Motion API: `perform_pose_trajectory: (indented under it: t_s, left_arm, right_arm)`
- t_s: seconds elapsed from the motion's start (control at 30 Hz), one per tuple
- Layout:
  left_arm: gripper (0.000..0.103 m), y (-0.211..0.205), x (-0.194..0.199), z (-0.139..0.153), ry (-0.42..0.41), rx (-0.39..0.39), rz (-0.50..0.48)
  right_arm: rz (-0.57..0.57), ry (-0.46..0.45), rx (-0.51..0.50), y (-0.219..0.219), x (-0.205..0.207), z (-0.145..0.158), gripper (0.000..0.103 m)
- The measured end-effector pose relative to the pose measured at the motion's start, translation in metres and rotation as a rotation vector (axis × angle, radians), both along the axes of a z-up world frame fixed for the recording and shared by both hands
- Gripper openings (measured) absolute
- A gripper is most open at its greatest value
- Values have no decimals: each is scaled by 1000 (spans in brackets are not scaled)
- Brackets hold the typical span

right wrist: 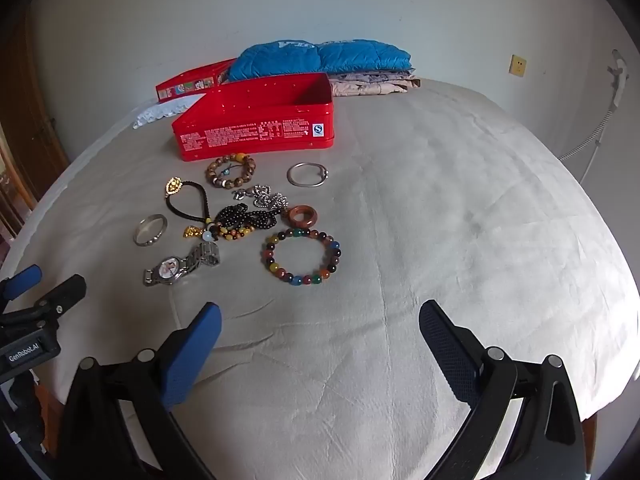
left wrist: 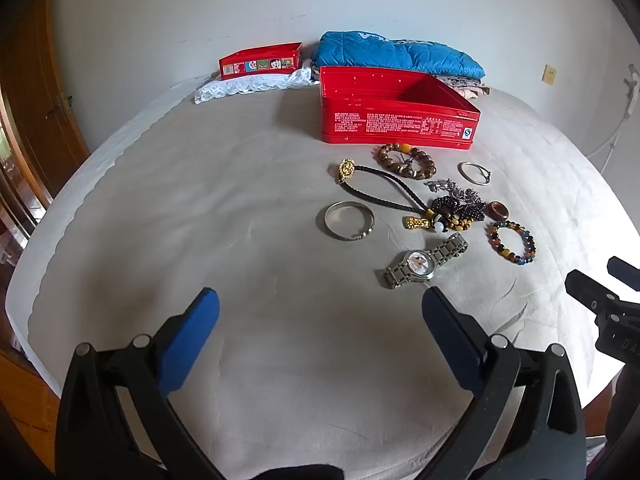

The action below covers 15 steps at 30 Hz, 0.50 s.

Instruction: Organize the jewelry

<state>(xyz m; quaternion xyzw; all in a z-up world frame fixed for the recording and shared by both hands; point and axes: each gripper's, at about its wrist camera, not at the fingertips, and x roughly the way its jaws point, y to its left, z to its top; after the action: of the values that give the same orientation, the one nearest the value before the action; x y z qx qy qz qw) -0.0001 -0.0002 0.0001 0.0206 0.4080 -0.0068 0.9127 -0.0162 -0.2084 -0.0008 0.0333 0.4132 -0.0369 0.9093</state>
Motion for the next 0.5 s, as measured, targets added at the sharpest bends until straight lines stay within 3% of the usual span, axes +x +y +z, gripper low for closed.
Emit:
perform_pose_trajectory:
  t_s: [0.5]
  left_arm:
    - [100, 0, 0, 0, 2, 3, 2]
  right_arm:
    - [0, -1, 1, 0, 1, -1, 99]
